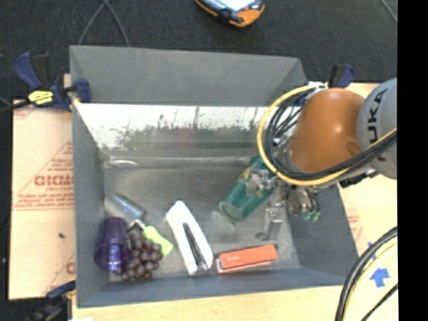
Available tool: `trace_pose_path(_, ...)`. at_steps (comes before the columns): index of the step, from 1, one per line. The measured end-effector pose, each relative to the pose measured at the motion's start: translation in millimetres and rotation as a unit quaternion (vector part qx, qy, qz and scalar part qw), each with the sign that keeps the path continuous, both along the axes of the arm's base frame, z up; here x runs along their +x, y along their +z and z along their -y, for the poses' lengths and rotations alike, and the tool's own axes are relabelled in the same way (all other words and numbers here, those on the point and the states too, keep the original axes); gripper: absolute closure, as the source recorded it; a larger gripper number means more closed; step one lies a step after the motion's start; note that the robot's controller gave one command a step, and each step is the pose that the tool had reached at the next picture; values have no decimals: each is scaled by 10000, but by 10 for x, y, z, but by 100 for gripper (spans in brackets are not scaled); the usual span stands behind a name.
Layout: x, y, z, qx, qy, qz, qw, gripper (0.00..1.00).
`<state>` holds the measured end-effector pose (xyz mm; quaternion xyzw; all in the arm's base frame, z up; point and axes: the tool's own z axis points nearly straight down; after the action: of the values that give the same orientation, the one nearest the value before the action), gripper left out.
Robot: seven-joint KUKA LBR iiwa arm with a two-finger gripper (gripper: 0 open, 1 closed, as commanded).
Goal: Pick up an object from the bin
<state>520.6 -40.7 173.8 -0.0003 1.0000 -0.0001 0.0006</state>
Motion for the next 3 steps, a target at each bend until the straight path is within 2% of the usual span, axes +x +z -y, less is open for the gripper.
trace_pose_path(1,-8,208,-64,-14,-88,73,9999,0)
trace_pose_path(2,20,-345,49,-17,531,36,9986,0)
trace_pose_path(3,152,773,-89,-13,192,64,9998,0)
